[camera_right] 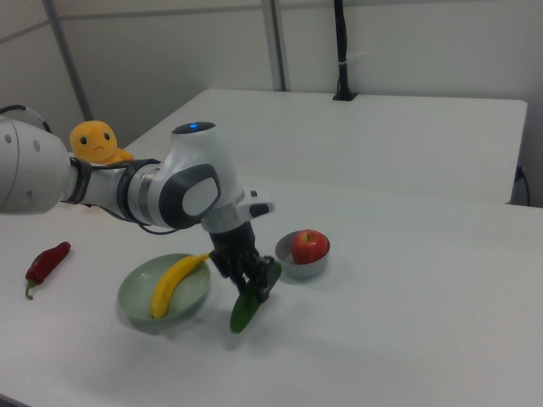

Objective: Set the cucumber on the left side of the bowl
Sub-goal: 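Carry the cucumber toward the apple bowl and lower it beside the bowl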

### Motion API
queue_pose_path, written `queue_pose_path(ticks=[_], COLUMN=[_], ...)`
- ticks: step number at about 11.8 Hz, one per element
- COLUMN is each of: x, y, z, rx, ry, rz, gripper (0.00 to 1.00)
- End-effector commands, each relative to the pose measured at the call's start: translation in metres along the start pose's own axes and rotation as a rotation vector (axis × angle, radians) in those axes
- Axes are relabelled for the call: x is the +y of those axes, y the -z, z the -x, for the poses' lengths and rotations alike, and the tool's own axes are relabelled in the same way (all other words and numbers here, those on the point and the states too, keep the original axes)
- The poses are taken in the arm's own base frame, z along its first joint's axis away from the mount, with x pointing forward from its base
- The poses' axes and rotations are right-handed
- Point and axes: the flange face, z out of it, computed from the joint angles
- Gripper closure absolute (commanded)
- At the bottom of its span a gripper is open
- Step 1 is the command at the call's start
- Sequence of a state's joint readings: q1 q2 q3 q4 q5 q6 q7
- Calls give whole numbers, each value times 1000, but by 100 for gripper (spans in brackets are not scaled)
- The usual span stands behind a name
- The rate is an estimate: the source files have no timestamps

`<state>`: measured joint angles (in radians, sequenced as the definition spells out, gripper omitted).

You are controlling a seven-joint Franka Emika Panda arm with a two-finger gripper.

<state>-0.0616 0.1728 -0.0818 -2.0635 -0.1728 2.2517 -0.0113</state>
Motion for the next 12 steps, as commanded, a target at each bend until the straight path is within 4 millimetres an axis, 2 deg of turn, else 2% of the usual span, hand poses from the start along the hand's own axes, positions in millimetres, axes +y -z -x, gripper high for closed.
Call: queue_pose_path(ticks=[1,3,4,6,7,9,10,12], x=[-12,-40,-44,-68,-86,-101,-104,-106], y=[14,35,42,51,44,44,41,31], z=[-20,-32,-36,-46,-47,-72,-88,-105], rx=[152,201,215,238,226,247,257,262], ry=[25,64,69,101,107,73,43,20], rz=[-2,-11,-13,-23,-42,-65,-70,-71], gripper=[84,84,84,84,84,84,84,84])
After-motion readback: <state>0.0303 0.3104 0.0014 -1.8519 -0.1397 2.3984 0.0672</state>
